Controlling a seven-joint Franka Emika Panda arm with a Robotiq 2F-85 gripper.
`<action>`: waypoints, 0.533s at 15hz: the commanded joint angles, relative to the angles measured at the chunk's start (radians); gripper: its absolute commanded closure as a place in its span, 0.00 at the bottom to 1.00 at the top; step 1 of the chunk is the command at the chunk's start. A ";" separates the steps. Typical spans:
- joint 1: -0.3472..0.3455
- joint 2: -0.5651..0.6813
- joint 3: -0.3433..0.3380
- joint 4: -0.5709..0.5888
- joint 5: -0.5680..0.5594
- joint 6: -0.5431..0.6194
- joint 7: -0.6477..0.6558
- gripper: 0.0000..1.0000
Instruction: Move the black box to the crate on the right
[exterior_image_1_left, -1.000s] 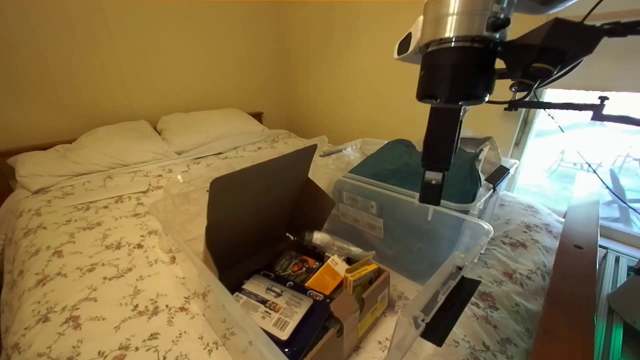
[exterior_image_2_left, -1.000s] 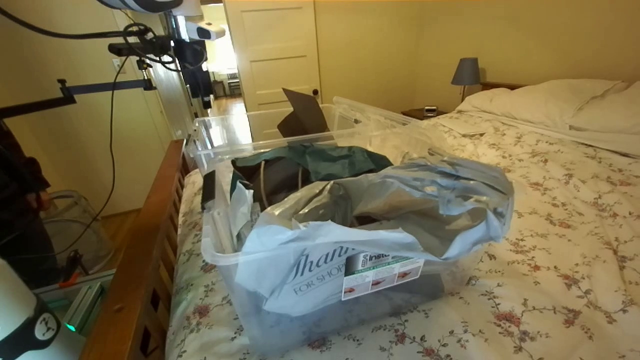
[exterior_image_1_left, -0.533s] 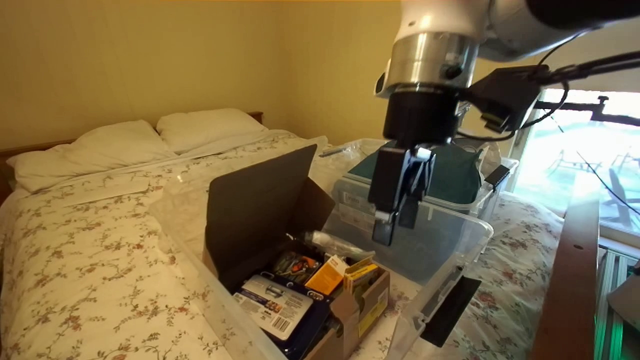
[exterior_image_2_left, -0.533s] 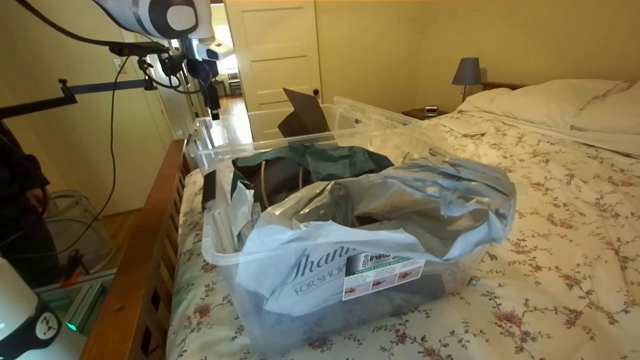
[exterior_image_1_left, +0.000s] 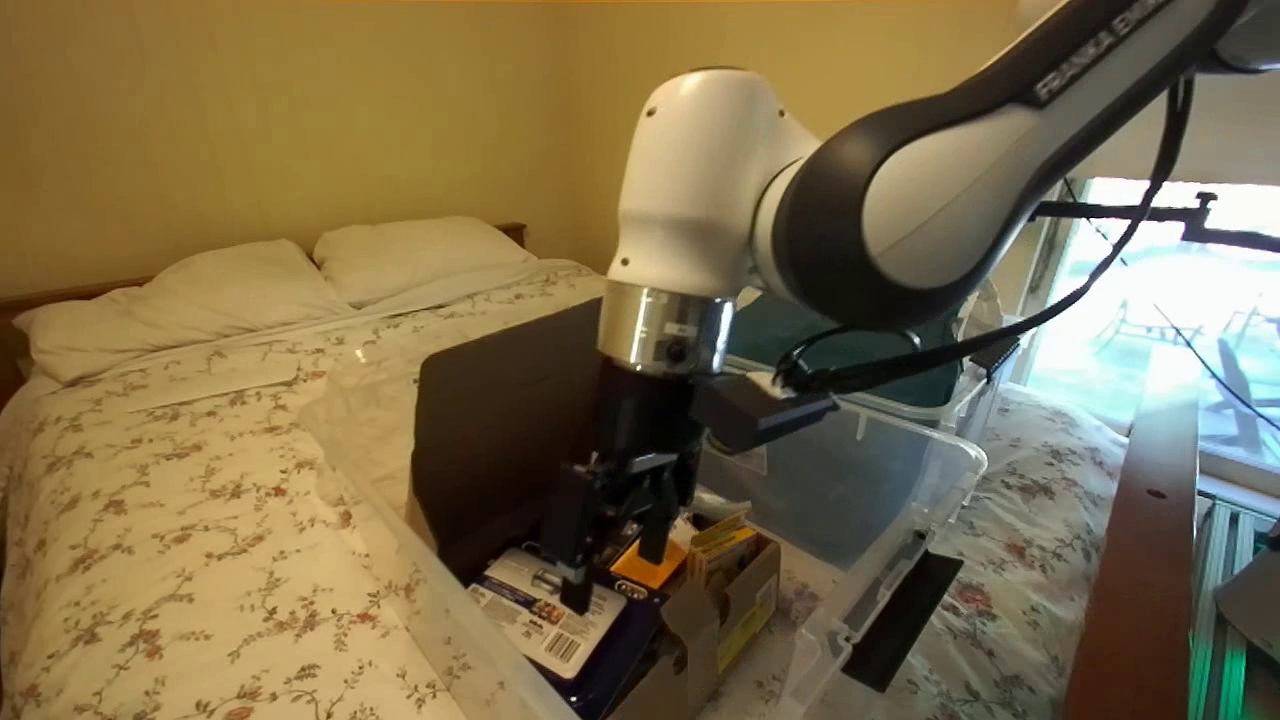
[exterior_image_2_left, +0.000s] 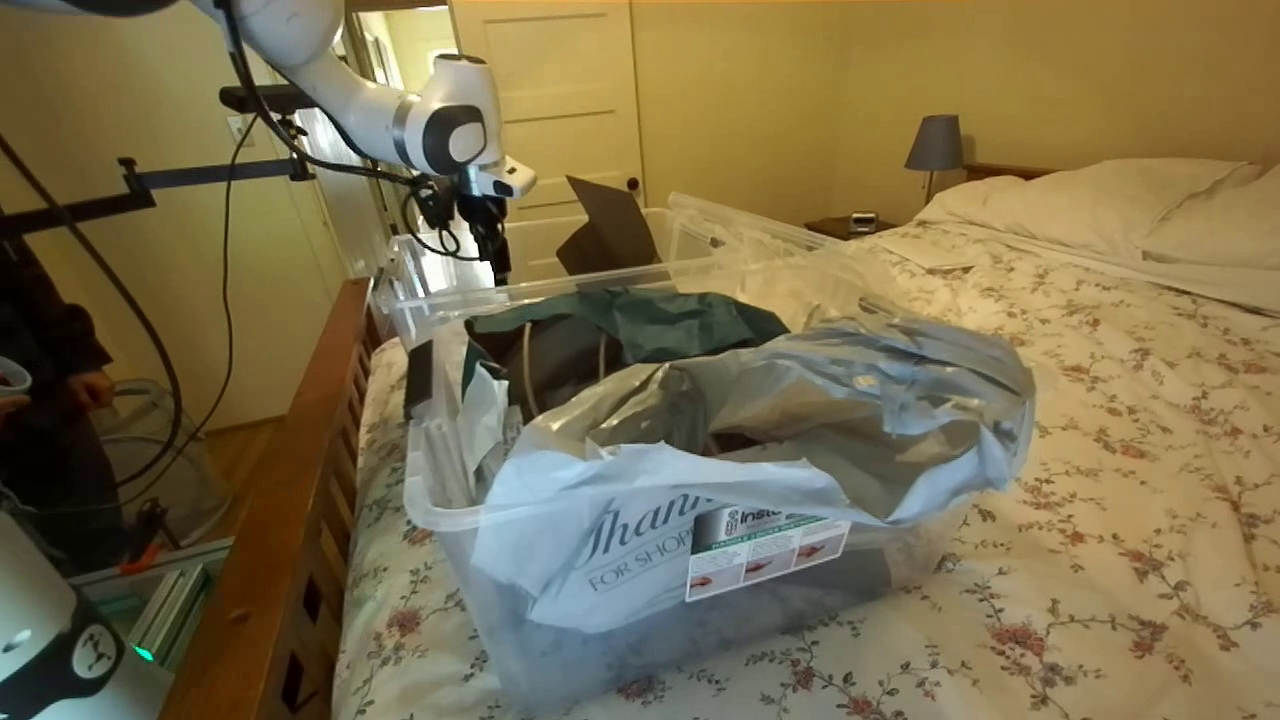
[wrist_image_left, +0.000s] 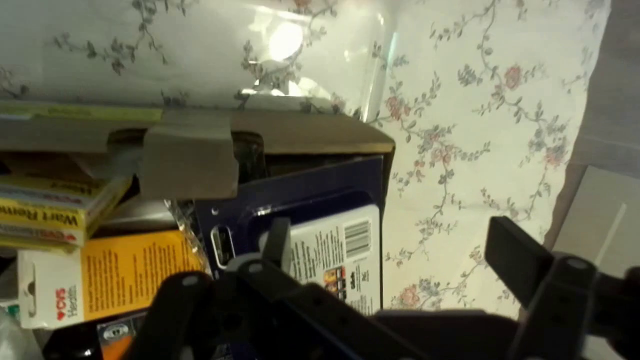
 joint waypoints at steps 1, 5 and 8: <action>0.089 0.130 -0.121 0.226 -0.069 -0.060 0.033 0.00; 0.093 0.115 -0.154 0.205 -0.038 -0.056 -0.007 0.00; 0.062 0.137 -0.132 0.208 0.002 -0.064 -0.063 0.00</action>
